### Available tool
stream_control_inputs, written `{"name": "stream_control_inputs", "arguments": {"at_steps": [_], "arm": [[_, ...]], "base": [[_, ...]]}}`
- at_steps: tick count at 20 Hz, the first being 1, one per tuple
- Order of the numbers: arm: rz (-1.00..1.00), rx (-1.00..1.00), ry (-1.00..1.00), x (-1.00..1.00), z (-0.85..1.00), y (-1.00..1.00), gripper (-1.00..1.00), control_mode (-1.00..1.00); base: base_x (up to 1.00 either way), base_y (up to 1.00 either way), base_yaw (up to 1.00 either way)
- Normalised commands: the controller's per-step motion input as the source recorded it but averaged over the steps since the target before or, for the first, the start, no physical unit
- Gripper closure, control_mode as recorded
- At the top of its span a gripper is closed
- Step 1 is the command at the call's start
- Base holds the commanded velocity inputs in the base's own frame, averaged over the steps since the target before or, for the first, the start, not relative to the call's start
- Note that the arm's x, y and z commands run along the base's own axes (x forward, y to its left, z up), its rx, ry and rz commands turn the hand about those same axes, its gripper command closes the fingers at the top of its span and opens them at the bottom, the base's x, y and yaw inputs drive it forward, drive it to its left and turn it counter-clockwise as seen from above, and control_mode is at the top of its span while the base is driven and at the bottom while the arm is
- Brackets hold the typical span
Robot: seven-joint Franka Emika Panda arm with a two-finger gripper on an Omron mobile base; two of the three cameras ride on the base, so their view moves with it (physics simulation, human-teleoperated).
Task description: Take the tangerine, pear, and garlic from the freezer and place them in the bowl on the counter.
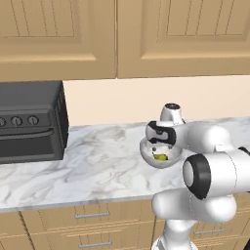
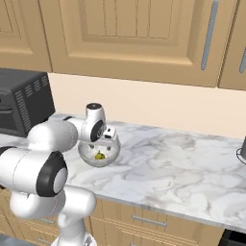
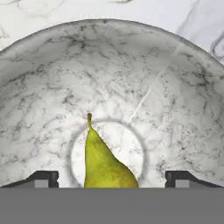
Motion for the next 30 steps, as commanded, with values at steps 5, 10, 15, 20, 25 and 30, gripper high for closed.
{"name": "stream_control_inputs", "arguments": {"at_steps": [5, 10, 15, 20, 25, 30], "arm": [[0.00, 0.00, -0.19, -0.44, 0.36, 0.00, -1.00, -1.00], [0.00, 0.00, -0.24, -0.63, 0.62, 0.00, -1.00, -1.00], [0.00, 0.00, -0.27, -0.71, 0.77, 0.00, -1.00, -1.00], [0.00, 0.00, -0.15, -0.66, 0.93, 0.00, -1.00, -1.00], [-0.02, -0.01, -0.06, -0.72, 0.97, 0.00, -1.00, -1.00], [-0.05, 0.00, -0.03, -0.62, 0.74, 0.00, -1.00, -1.00]], "base": [[0.00, 0.00, 0.00], [0.00, 0.00, 0.00], [0.00, 0.00, 0.00], [0.00, 0.00, 0.00], [0.00, 0.00, 0.00], [0.00, 0.00, 0.00]]}}
